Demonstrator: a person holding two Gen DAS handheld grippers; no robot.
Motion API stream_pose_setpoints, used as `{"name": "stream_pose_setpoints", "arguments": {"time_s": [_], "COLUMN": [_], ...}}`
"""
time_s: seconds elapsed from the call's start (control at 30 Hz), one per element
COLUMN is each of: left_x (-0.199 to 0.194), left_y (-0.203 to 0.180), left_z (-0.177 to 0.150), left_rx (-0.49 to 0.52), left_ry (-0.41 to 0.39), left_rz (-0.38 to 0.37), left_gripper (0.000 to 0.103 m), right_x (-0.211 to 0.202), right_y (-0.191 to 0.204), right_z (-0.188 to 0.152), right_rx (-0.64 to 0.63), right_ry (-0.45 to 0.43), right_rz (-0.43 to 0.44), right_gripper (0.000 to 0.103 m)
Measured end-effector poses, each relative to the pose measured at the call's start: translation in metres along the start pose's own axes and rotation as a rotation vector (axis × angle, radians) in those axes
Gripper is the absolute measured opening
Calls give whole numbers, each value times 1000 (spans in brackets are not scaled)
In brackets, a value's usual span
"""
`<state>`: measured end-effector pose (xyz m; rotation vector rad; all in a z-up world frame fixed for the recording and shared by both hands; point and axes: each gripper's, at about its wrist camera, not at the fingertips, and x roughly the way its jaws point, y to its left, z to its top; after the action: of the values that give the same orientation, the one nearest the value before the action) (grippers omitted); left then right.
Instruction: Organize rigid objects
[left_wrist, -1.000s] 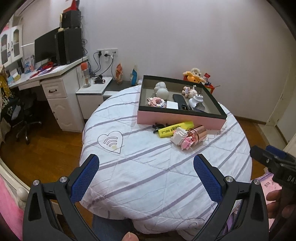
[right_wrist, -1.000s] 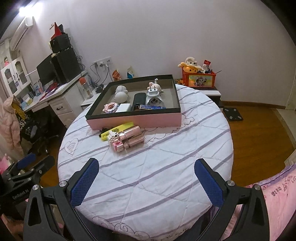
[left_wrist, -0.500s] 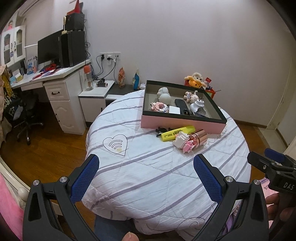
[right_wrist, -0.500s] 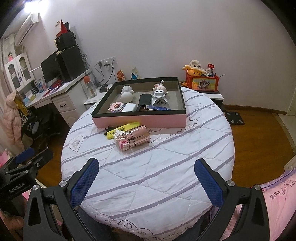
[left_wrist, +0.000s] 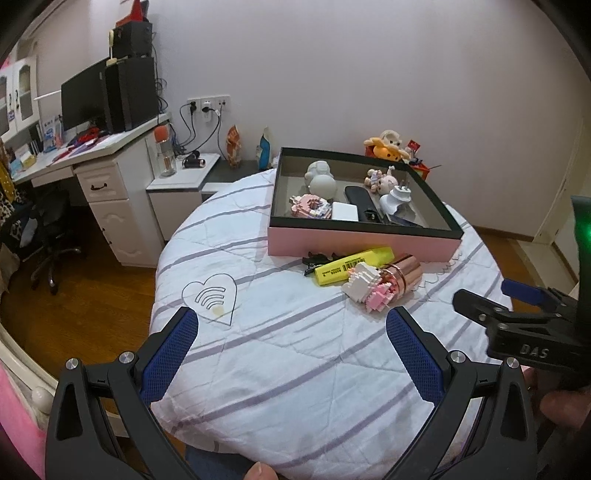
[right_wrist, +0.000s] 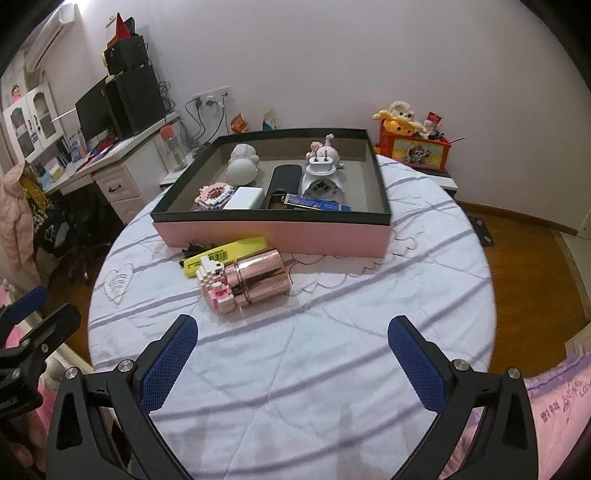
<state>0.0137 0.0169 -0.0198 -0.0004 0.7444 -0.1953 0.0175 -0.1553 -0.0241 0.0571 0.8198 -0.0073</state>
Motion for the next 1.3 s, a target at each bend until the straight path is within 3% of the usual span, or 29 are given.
{"name": "stream_pose_setpoints", "arguments": {"time_s": [0.23,0.37,0.4,0.67,0.83,0.93,1.3], "left_x": [33,46,49,69,73,75,82], "left_y": [0,-1,-1,1,0,-2,-23], "left_z": [11,12,12,7,5,5,5], "left_rx": [-10,-15,-16,-28,-27,-25,-13], "left_ry": [30,48,53,92,99,104,110], "left_rz": [18,21,23,32,32,28,-27], "left_gripper": [103,103,103,103,103,103,103], "right_x": [41,62,66,75,86,94,77], "right_y": [1,5,6,12,13,17,-9], "right_z": [16,24,24,28,27,27,18], "right_rx": [-31,-62,-71,-100,-92,-111,-36], "right_ry": [32,77,88,95,108,131,90], "right_rz": [58,89,94,166,159,142,136], "right_gripper": [99,71,69,68,67,57,56]}}
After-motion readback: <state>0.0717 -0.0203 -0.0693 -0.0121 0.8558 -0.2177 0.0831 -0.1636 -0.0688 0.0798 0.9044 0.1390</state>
